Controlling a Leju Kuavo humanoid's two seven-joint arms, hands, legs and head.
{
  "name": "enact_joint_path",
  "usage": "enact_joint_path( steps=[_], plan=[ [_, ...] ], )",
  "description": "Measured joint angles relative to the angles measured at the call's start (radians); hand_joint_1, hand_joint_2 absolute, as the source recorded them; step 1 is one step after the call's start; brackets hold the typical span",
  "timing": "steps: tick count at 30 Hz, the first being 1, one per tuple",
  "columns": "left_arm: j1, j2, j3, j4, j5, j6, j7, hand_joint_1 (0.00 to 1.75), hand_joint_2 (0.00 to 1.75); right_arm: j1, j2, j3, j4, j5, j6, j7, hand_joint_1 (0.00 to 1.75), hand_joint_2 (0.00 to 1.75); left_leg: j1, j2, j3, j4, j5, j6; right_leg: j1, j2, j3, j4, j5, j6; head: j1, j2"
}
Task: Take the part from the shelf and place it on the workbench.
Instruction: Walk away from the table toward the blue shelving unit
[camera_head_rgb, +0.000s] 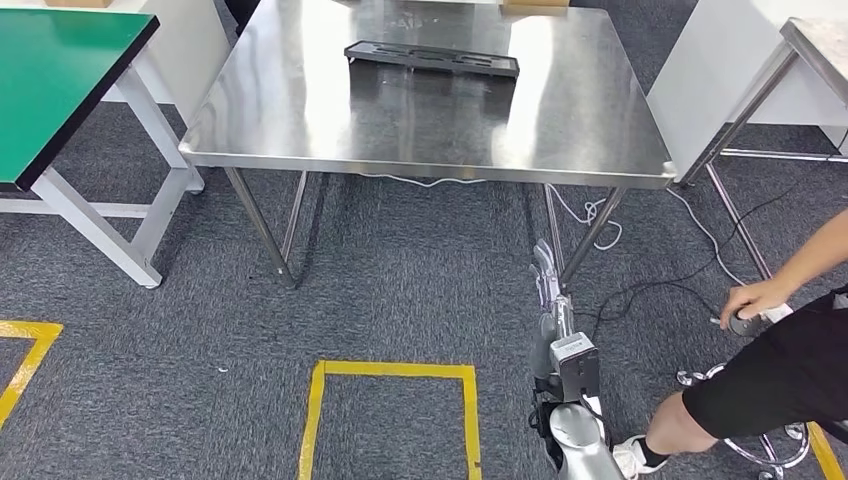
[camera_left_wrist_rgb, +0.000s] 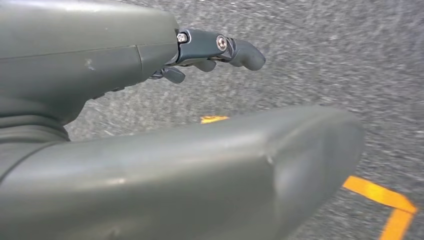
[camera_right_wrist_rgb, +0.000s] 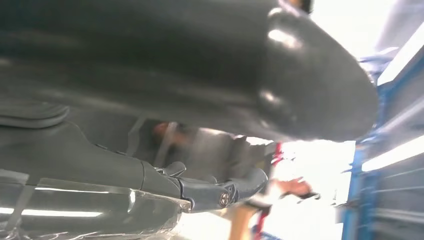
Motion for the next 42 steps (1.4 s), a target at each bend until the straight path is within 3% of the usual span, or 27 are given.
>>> enact_joint_path(
  steps=[2,3,5,6,8,11,12,14,15,16,17,18,19,21,23,25,27,28,29,31,32,33,35,36,39,40,42],
  plan=[
    [0.0,-0.001,0.001,0.0,-0.001,0.0,0.0,0.0,0.0,0.014,0.0,-0.018,0.014,0.009,-0.006,0.0,0.0,0.0,0.001,0.002,-0.038,0.005,0.03,-0.01,-0.009,0.0,0.089,-0.086,0.042,0.024,0.0,0.0],
    [-0.001,-0.001,0.001,0.0,-0.001,0.0,0.0,0.0,0.0,0.015,0.0,-0.023,0.018,0.011,-0.007,0.0,0.0,0.0,-0.001,0.002,-0.053,0.01,0.042,-0.017,-0.009,0.0,0.156,-0.173,0.041,0.026,0.002,0.0],
    [-0.002,-0.001,0.003,-0.001,-0.002,0.0,0.0,0.0,0.0,0.017,0.001,-0.03,0.024,0.013,-0.008,0.0,0.0,0.0,-0.005,0.003,-0.07,0.017,0.065,-0.03,-0.005,0.003,0.243,-0.31,0.009,0.013,0.001,0.0],
    [-0.002,-0.001,0.005,-0.001,-0.002,0.0,0.0,0.0,0.0,0.018,0.003,-0.033,0.027,0.013,-0.008,0.0,0.0,0.0,-0.006,0.004,-0.074,0.015,0.077,-0.036,0.0,0.004,0.255,-0.338,-0.002,0.004,0.0,0.0],
    [0.002,-0.001,0.009,0.0,-0.002,0.0,0.0,0.0,0.0,0.023,0.005,-0.041,0.037,0.02,-0.017,0.01,0.0,0.0,0.002,0.004,-0.081,0.012,0.088,-0.047,-0.004,0.002,0.236,-0.336,0.01,-0.018,-0.002,0.0],
    [0.008,0.0,0.013,0.0,-0.006,0.0,-0.001,0.0,0.0,0.025,0.008,-0.054,0.06,0.043,-0.044,0.032,0.0,0.0,0.012,0.001,-0.105,0.055,0.008,-0.057,-0.012,-0.003,0.21,-0.334,0.039,-0.05,-0.002,0.0],
    [0.008,0.0,0.013,0.0,-0.007,0.0,-0.001,0.0,0.0,0.025,0.008,-0.056,0.064,0.047,-0.049,0.034,0.0,0.0,0.013,0.001,-0.109,0.066,-0.011,-0.058,-0.011,-0.003,0.206,-0.334,0.043,-0.054,-0.001,0.0],
    [0.008,0.0,0.014,0.0,-0.007,0.0,-0.001,0.0,0.0,0.025,0.009,-0.057,0.067,0.05,-0.052,0.034,0.0,0.0,0.013,0.001,-0.11,0.072,-0.018,-0.058,-0.011,-0.004,0.205,-0.334,0.045,-0.055,-0.001,0.0],
    [0.009,0.0,0.014,0.0,-0.008,-0.001,-0.001,0.0,0.0,0.023,0.009,-0.063,0.081,0.06,-0.066,0.036,0.0,0.0,0.013,0.0,-0.116,0.102,-0.046,-0.06,-0.01,-0.004,0.198,-0.334,0.051,-0.056,-0.002,0.0],
    [0.008,-0.001,0.015,0.0,-0.013,-0.004,-0.002,0.0,0.0,0.016,0.009,-0.077,0.126,0.076,-0.095,0.04,0.0,0.0,0.013,-0.001,-0.126,0.163,-0.086,-0.063,-0.008,-0.005,0.187,-0.333,0.063,-0.058,-0.002,0.0],
    [0.008,-0.001,0.015,0.0,-0.021,-0.009,-0.002,0.0,0.0,0.0,0.006,-0.108,0.234,0.094,-0.14,0.048,0.0,0.0,0.013,-0.002,-0.12,0.227,-0.104,-0.065,-0.004,-0.005,0.165,-0.329,0.081,-0.056,-0.003,0.0],
    [0.005,0.0,0.015,-0.001,-0.032,-0.016,-0.002,0.0,0.0,-0.017,0.0,-0.159,0.4,0.109,-0.187,0.074,0.0,0.0,0.013,-0.006,-0.063,0.226,-0.133,-0.063,0.001,-0.007,0.135,-0.321,0.104,-0.05,-0.004,0.0],
    [0.001,0.002,0.015,-0.003,-0.042,-0.022,-0.003,0.0,0.0,-0.033,-0.006,-0.21,0.567,0.116,-0.222,0.105,0.0,0.0,0.011,-0.009,-0.001,0.192,-0.14,-0.057,0.005,-0.009,0.11,-0.314,0.124,-0.042,-0.003,0.0],
    [-0.006,0.004,0.015,-0.007,-0.06,-0.03,-0.003,0.0,0.0,-0.042,-0.014,-0.287,0.818,0.113,-0.242,0.191,0.0,0.0,0.004,-0.014,0.109,0.057,-0.147,-0.04,0.009,-0.013,0.079,-0.306,0.152,-0.023,-0.002,0.0],
    [-0.006,0.004,0.015,-0.006,-0.07,-0.032,-0.003,0.0,0.0,-0.027,-0.013,-0.31,0.915,0.12,-0.234,0.277,0.0,0.0,0.0,-0.01,0.097,0.038,-0.128,-0.023,0.01,-0.015,0.074,-0.312,0.166,-0.01,-0.001,0.0],
    [-0.006,0.004,0.015,-0.006,-0.078,-0.033,-0.003,0.0,0.0,-0.005,-0.013,-0.321,0.986,0.143,-0.221,0.369,0.0,0.0,0.002,-0.007,0.08,0.019,-0.093,-0.005,0.011,-0.011,0.052,-0.278,0.122,-0.015,0.0,0.0],
    [-0.006,0.004,0.015,-0.006,-0.086,-0.033,-0.003,0.0,0.0,0.01,-0.012,-0.322,1.038,0.172,-0.204,0.444,0.0,0.0,0.002,-0.005,0.047,0.011,-0.064,0.005,0.007,-0.005,0.015,-0.175,0.024,-0.029,0.003,0.0],
    [-0.006,0.004,0.015,-0.006,-0.09,-0.033,-0.002,0.0,0.0,0.012,-0.01,-0.322,1.058,0.184,-0.193,0.476,0.0,0.0,0.002,-0.004,0.028,0.011,-0.051,0.006,0.005,-0.003,-0.001,-0.11,-0.013,-0.028,0.004,0.0],
    [-0.005,0.004,0.015,-0.006,-0.094,-0.034,0.001,0.0,0.0,0.014,-0.009,-0.322,1.076,0.195,-0.183,0.505,0.0,0.0,0.001,-0.002,0.009,0.012,-0.038,0.004,0.002,-0.002,-0.007,-0.054,-0.028,-0.019,0.005,0.0],
    [-0.005,0.001,0.014,-0.006,-0.099,-0.035,0.006,0.0,0.0,0.015,-0.008,-0.322,1.103,0.208,-0.168,0.547,0.0,0.0,0.001,0.001,-0.025,0.014,-0.009,-0.004,-0.003,-0.002,0.023,-0.021,0.002,0.009,0.005,0.0],
    [-0.005,0.0,0.014,-0.005,-0.101,-0.036,0.008,0.0,0.0,0.016,-0.008,-0.322,1.113,0.211,-0.164,0.557,0.0,0.0,0.001,0.001,-0.04,0.015,0.004,-0.009,-0.005,-0.002,0.065,-0.057,0.026,0.021,0.005,0.0],
    [-0.005,-0.001,0.014,-0.005,-0.101,-0.036,0.008,0.0,0.0,0.015,-0.007,-0.322,1.12,0.213,-0.163,0.561,0.0,0.0,-0.001,0.001,-0.052,0.018,0.017,-0.016,-0.007,-0.002,0.125,-0.127,0.034,0.024,0.006,0.0],
    [-0.005,-0.002,0.014,-0.005,-0.101,-0.036,0.009,0.0,0.0,0.013,-0.005,-0.322,1.13,0.216,-0.162,0.564,0.0,0.0,-0.005,0.003,-0.068,0.027,0.035,-0.031,-0.003,0.001,0.232,-0.278,0.006,0.011,0.005,0.0],
    [-0.005,-0.002,0.014,-0.005,-0.101,-0.035,0.009,0.0,0.0,0.012,-0.004,-0.322,1.135,0.216,-0.162,0.565,0.0,0.0,-0.006,0.004,-0.07,0.03,0.041,-0.037,0.001,0.002,0.26,-0.323,-0.013,0.002,0.003,0.0],
    [-0.002,-0.002,0.014,-0.005,-0.102,-0.035,0.009,0.0,0.0,0.014,0.0,-0.322,1.149,0.218,-0.161,0.566,0.0,0.0,0.006,0.005,-0.073,0.037,0.04,-0.055,-0.003,0.0,0.256,-0.336,-0.009,-0.031,-0.003,0.0],
    [0.0,-0.002,0.014,-0.005,-0.102,-0.035,0.009,0.0,0.0,0.014,0.001,-0.322,1.152,0.218,-0.161,0.566,0.0,0.0,0.011,0.004,-0.082,0.059,0.013,-0.06,-0.006,-0.002,0.25,-0.336,0.0,-0.044,-0.003,0.0],
    [0.004,-0.001,0.014,-0.005,-0.103,-0.04,0.01,0.0,0.0,0.014,0.002,-0.322,1.157,0.22,-0.157,0.576,0.0,0.0,0.015,0.0,-0.119,0.167,-0.085,-0.068,-0.005,-0.004,0.235,-0.336,0.017,-0.06,-0.004,0.0]
  ],
)
